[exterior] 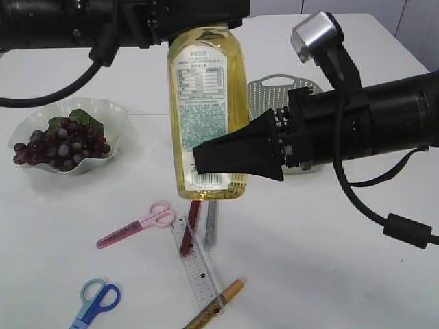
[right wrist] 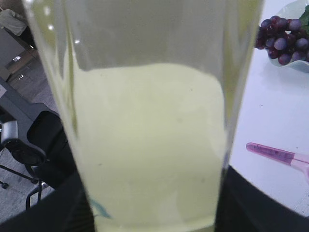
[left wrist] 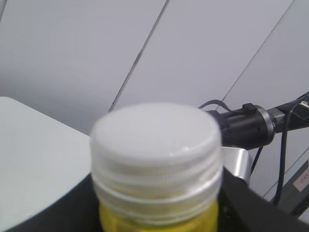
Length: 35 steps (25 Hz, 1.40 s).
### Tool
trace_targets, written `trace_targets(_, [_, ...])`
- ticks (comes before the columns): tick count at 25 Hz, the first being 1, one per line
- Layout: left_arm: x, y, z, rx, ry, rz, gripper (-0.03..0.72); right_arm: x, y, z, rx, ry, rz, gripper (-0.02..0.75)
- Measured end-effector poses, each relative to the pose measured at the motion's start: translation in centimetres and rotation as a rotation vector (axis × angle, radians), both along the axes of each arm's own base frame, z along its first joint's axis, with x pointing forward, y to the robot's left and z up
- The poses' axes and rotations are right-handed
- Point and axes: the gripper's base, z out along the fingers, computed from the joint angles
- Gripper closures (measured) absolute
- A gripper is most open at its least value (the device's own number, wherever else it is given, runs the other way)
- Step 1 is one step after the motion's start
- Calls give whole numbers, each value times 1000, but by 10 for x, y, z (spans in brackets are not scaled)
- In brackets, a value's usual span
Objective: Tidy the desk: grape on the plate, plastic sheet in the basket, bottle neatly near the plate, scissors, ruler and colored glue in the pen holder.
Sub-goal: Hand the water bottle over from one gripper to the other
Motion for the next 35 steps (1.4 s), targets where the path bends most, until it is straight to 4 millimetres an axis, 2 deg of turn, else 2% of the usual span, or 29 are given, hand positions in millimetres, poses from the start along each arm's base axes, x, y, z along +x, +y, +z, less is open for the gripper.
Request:
trace_targets(3, [0, 0, 0, -4, 8, 1, 339, 0, 0, 0, -3, -15, 5, 332])
trace_targets(12, [0, -1, 0, -7, 12, 1, 361, 0, 0, 0, -4, -19, 6, 332])
trace_targets(28, [0, -1, 0, -7, 13, 1, 365, 0, 0, 0, -7, -16, 7, 330])
trace_targets(35, [0, -1, 0, -6, 17, 0, 367, 0, 0, 0, -9, -12, 8, 248])
